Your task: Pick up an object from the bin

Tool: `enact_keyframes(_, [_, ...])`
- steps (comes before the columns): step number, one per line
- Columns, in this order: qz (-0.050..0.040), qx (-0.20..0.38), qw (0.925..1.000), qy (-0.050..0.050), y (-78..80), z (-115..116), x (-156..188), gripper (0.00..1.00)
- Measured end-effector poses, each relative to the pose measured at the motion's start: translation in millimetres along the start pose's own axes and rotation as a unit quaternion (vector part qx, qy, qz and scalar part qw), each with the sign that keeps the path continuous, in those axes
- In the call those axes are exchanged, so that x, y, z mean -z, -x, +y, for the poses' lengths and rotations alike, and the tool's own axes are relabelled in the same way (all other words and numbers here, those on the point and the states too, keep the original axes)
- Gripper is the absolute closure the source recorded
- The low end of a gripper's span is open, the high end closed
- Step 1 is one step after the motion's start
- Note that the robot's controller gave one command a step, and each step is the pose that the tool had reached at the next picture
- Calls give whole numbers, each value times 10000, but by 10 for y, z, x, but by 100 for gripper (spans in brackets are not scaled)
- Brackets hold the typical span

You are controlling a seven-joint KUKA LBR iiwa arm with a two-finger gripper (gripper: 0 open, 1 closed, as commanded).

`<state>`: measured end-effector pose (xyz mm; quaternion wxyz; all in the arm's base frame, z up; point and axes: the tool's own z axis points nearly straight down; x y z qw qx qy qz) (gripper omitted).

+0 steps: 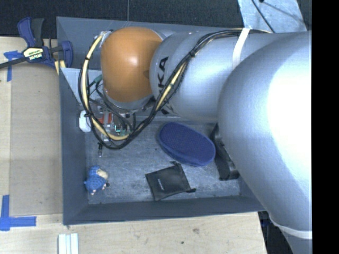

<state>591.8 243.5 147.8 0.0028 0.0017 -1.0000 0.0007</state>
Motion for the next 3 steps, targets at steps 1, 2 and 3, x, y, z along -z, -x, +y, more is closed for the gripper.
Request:
enact_keyframes(1, [-13, 1773, 9841, 2, -795, -22, -637, 0])
enact_keyframes(2, [-36, 1766, 9843, 3, -775, -23, -618, 100])
enact_keyframes(3, [-89, 2043, 9789, 10, -497, -121, 745, 100])
